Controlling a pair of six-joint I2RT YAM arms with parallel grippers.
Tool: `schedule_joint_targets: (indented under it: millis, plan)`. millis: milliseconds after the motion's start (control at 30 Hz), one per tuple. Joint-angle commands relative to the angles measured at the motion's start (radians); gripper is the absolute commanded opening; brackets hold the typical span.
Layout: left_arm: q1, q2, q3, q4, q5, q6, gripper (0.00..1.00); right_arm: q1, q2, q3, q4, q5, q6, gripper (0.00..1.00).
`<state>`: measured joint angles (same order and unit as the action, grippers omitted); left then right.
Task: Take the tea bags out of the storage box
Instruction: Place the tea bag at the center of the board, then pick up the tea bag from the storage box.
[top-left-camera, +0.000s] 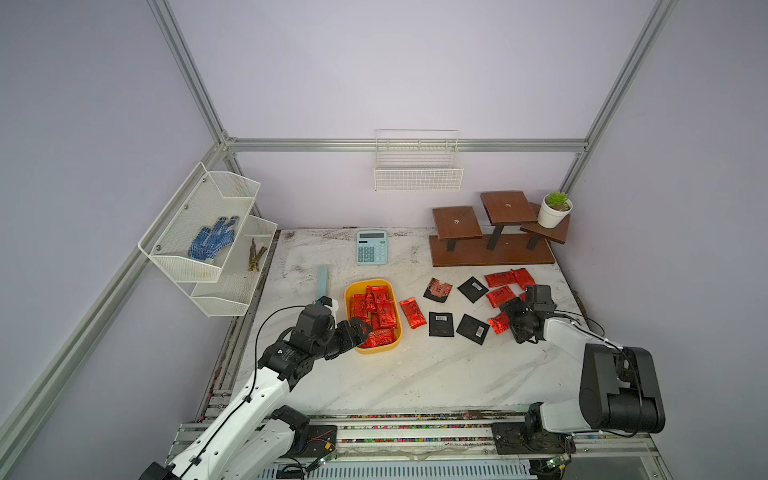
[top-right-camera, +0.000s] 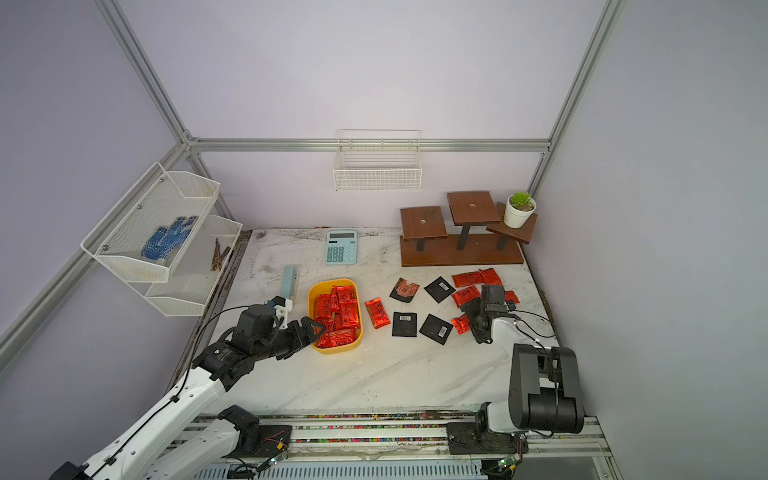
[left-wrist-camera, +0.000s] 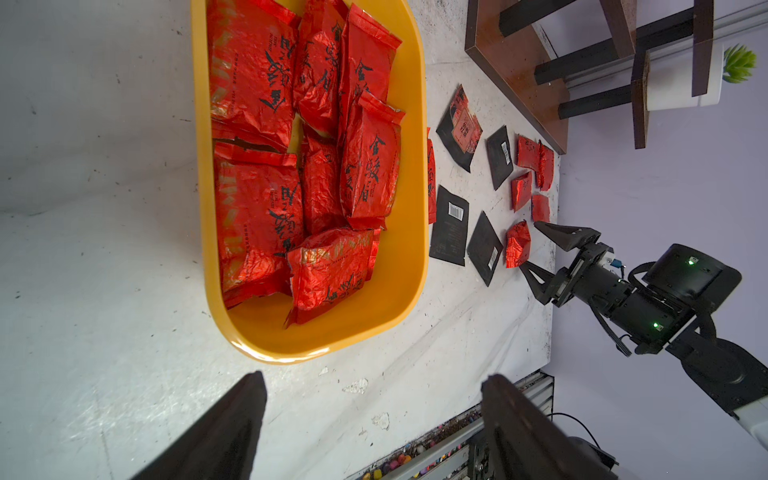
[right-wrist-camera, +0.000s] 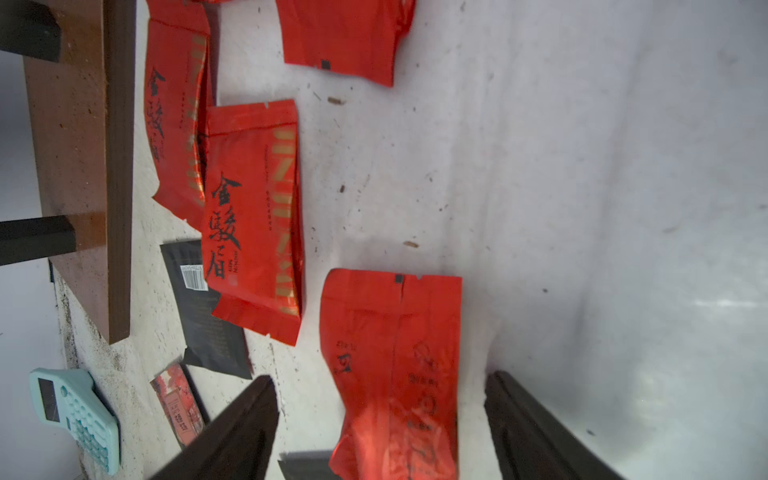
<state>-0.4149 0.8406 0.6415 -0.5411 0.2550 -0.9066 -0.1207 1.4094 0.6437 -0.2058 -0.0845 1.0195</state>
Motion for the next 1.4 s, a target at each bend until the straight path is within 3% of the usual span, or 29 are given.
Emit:
schedule_joint_targets:
  millis: [0, 300, 533, 933, 1367]
  plan:
    - [-0.004, 0.013, 0.033, 0.002, -0.026, 0.000, 0.84, -0.005, -0.096, -0.032, -0.001, -0.006, -0.015, 0.82]
    - [-0.006, 0.160, 0.120, -0.028, -0.035, 0.070, 0.79, 0.048, -0.324, -0.068, 0.108, -0.196, -0.229, 0.68]
    - [-0.018, 0.324, 0.216, -0.003, -0.022, 0.113, 0.76, 0.265, -0.325, 0.055, 0.009, -0.204, -0.382, 0.56]
    - [-0.023, 0.640, 0.341, 0.078, -0.034, 0.165, 0.61, 0.549, -0.354, 0.131, -0.026, -0.174, -0.431, 0.56]
    - [-0.030, 0.859, 0.438, 0.113, -0.034, 0.198, 0.55, 0.628, -0.383, 0.115, -0.055, -0.188, -0.415, 0.56]
